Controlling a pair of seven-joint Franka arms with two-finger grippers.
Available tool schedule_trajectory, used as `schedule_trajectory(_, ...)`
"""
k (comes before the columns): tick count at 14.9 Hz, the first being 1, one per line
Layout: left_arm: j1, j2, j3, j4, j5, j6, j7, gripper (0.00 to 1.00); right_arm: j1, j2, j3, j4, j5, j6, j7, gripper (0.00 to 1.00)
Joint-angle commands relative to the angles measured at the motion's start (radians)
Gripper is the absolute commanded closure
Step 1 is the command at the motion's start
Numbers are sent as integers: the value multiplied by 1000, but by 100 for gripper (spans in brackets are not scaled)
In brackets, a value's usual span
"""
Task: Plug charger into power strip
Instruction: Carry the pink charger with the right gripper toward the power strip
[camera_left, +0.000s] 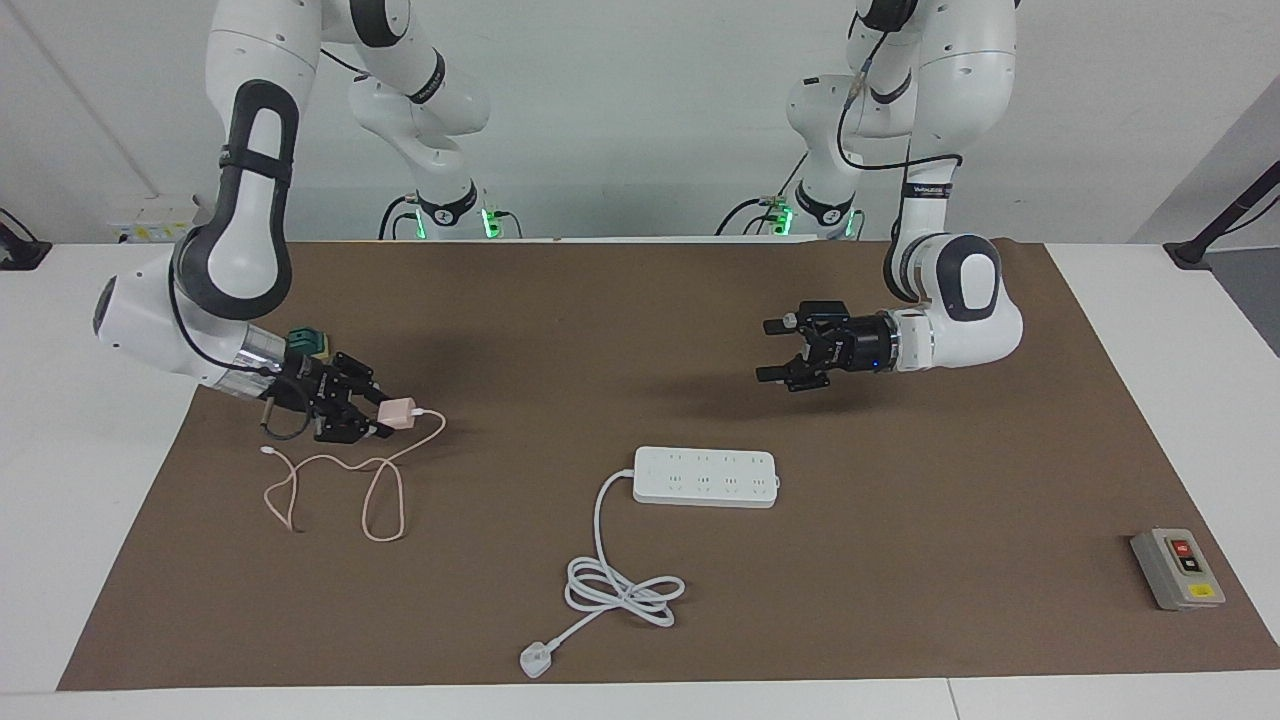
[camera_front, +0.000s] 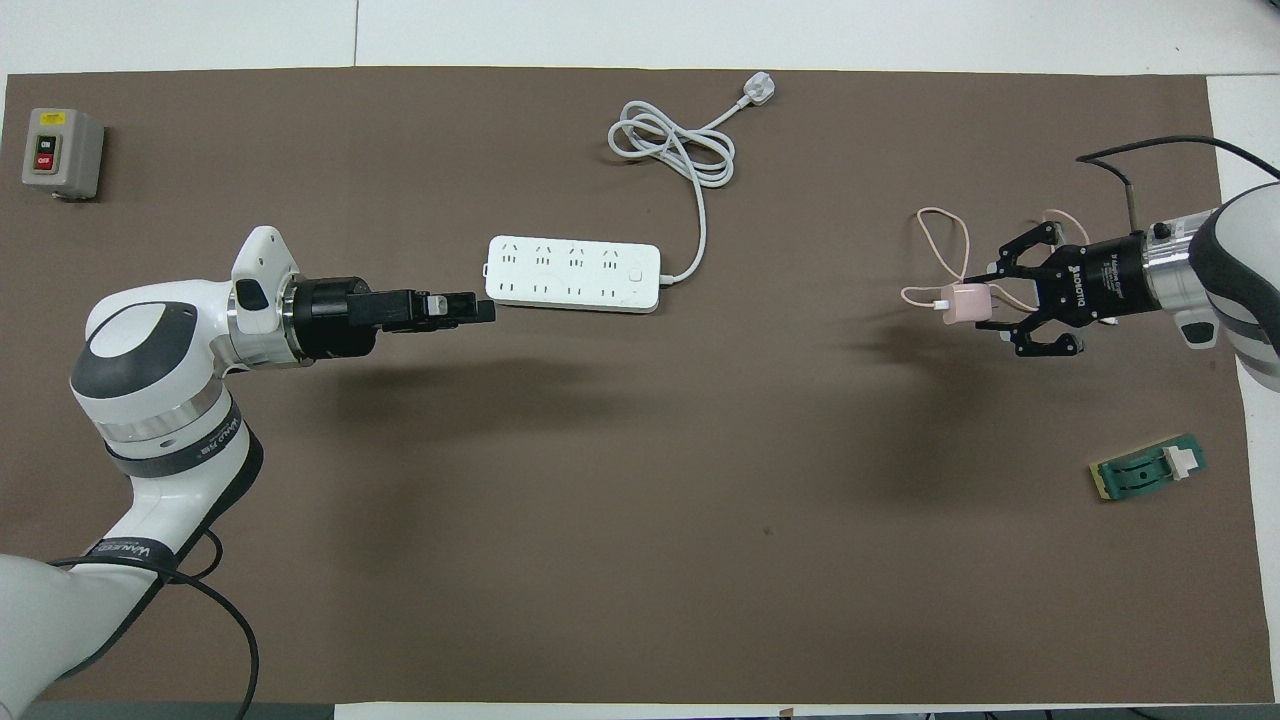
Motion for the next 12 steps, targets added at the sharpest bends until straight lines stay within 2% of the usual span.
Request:
schedule_trajectory(1, -19, -22, 3, -51, -58, -13, 26, 0, 37, -32, 5, -21, 49, -9, 54, 100)
schedule_trajectory(7, -67, -12, 3, -77, -136, 6, 26, 0, 187, -61, 3, -21, 157, 25, 140, 100)
schedule_trajectory(12, -84, 4, 3, -97, -152, 132, 18, 0, 353, -61, 3, -23, 166, 140, 209, 100)
